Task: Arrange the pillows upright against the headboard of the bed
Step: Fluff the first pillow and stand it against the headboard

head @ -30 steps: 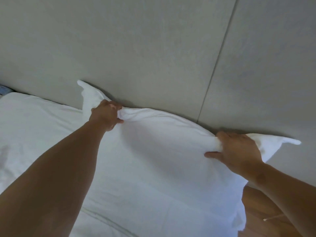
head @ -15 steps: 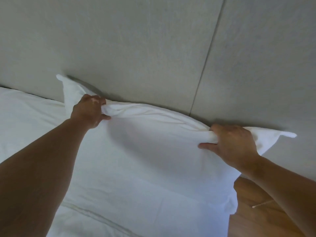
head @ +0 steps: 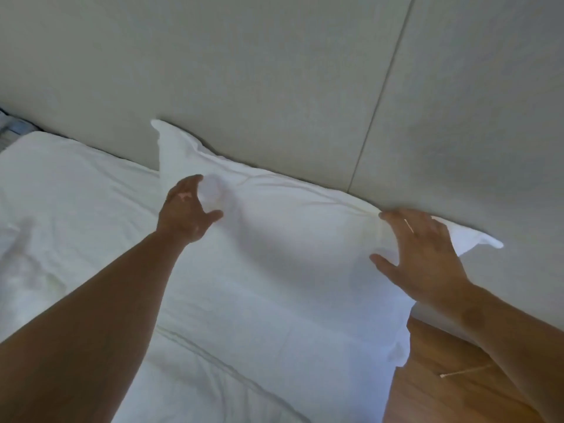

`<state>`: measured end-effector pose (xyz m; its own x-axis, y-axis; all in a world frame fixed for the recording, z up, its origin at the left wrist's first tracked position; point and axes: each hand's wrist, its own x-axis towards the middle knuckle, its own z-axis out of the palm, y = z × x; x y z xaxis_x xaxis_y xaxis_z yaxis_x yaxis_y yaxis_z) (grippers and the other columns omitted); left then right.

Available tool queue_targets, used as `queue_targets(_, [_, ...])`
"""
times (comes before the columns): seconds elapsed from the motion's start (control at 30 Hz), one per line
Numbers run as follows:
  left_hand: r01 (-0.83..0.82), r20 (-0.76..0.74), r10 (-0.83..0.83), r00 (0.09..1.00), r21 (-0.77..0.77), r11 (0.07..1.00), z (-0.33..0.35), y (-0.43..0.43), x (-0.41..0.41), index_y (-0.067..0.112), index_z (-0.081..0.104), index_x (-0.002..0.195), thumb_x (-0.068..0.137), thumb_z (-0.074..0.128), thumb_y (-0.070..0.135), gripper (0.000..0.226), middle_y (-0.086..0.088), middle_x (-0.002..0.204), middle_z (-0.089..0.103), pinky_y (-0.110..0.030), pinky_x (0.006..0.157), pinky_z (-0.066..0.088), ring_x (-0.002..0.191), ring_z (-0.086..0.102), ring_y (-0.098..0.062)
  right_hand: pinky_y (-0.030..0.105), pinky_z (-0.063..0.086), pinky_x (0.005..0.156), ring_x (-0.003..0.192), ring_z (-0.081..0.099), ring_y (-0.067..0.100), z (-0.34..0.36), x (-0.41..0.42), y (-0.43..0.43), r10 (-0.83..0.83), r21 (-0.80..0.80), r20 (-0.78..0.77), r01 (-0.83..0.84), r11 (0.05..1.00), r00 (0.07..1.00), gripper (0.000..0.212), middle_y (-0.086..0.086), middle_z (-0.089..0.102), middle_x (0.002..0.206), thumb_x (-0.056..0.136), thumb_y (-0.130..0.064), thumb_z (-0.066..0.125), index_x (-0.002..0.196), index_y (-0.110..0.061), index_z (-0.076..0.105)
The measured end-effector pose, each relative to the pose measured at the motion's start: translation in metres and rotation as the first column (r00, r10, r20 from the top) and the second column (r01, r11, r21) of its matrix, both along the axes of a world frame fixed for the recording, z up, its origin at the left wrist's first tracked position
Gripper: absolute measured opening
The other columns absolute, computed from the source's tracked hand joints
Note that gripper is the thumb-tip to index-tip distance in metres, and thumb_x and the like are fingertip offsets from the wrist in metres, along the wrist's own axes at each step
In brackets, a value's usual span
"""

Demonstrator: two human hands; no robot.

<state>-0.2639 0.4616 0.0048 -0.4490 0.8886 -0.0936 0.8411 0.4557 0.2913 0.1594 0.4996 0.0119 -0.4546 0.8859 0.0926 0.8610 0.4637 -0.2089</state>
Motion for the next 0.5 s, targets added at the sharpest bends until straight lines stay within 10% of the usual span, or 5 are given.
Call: queue_targets(0.5, [-0.592,0.751,0.405,0.522,-0.023,0.806,-0.012,-0.403,0.204,0.02,0.063,0.123,0.073,0.086,0.032,0.056,0.007,0.114,0.072,-0.03,0.091,0.056,0.111,0.067,-0.008,0.023,0.053,0.087,0.096,0.066,-0.007,0.01,0.038,-0.21,-0.031,-0.65,-0.25,-0.144,0.747,0.968,0.031,-0.017,0.072,0.108,0.084,-0.032,0.081,0.112,-0.034,0.066])
